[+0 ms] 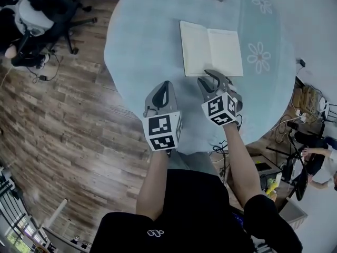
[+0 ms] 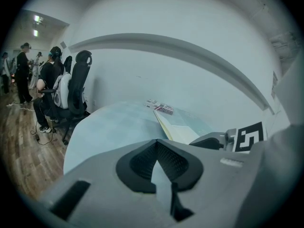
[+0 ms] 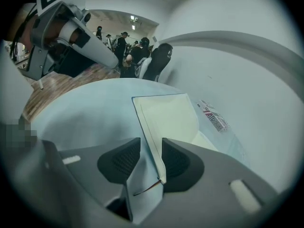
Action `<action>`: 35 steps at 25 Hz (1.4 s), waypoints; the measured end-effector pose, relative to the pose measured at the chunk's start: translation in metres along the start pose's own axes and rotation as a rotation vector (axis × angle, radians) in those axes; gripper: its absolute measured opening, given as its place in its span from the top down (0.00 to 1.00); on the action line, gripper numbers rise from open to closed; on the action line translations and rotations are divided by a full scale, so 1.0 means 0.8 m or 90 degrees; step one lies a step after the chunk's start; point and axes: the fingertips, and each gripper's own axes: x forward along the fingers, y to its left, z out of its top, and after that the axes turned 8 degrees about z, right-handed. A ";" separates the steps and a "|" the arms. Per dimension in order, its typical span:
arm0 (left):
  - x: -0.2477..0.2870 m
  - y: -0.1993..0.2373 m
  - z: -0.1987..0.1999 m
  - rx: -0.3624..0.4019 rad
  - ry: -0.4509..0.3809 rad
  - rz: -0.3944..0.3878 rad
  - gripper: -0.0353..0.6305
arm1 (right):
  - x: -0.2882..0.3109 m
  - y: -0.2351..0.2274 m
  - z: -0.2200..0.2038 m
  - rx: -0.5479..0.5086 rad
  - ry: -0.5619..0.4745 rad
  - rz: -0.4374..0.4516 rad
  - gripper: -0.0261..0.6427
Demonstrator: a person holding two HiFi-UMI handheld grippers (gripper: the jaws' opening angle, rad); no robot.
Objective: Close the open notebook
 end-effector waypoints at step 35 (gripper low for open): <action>-0.009 -0.038 0.061 0.085 -0.035 -0.103 0.94 | -0.086 -0.091 -0.134 0.780 -0.203 -0.192 0.68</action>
